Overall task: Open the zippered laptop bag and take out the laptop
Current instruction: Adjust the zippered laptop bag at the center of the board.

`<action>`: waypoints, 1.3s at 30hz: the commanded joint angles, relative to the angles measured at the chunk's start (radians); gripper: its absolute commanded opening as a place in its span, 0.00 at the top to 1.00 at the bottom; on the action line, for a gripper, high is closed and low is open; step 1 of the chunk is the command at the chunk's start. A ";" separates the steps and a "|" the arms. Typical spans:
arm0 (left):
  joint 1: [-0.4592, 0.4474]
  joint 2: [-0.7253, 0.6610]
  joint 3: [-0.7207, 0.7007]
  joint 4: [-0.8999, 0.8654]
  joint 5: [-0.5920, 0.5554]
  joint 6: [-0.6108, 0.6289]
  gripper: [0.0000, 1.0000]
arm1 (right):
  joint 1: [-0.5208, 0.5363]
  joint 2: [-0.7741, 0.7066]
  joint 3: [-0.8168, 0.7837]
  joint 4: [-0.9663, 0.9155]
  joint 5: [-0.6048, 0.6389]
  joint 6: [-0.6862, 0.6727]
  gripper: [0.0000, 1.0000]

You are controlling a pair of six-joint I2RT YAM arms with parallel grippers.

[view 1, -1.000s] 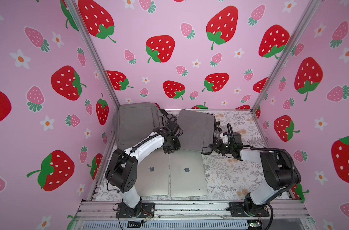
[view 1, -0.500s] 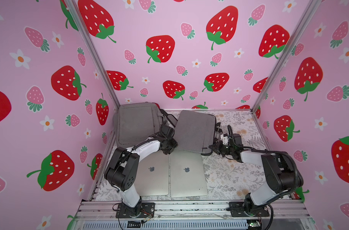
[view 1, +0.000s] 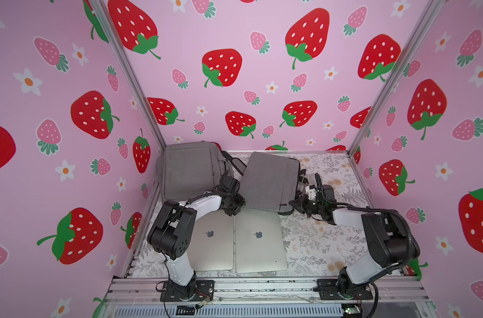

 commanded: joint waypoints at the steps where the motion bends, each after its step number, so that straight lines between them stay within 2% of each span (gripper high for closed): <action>1: 0.011 -0.012 -0.030 -0.047 -0.018 -0.006 0.59 | 0.004 -0.040 0.004 0.019 -0.026 0.024 1.00; 7: 0.032 -0.005 -0.020 0.019 -0.010 -0.020 0.61 | 0.006 -0.050 0.000 0.013 -0.034 0.032 1.00; 9: 0.031 0.009 0.003 0.033 0.002 -0.017 0.68 | 0.007 -0.052 -0.009 0.026 -0.038 0.042 1.00; 14: 0.045 0.027 0.093 0.019 0.018 0.021 0.92 | 0.013 -0.064 -0.030 0.040 -0.051 0.061 1.00; 17: 0.051 0.024 0.146 -0.019 0.021 0.058 1.00 | 0.024 -0.089 -0.037 0.037 -0.046 0.071 1.00; 21: 0.057 0.046 0.222 -0.038 0.047 0.110 1.00 | 0.070 -0.150 -0.047 0.040 0.000 0.106 1.00; 28: 0.065 0.167 0.478 -0.135 0.111 0.254 1.00 | 0.201 -0.281 -0.063 0.014 0.198 0.172 1.00; 34: 0.065 0.327 0.710 -0.198 0.199 0.339 1.00 | 0.293 -0.258 -0.037 0.041 0.313 0.226 1.00; 39: 0.063 0.441 0.816 -0.204 0.256 0.365 1.00 | 0.359 -0.181 -0.006 0.147 0.453 0.330 1.00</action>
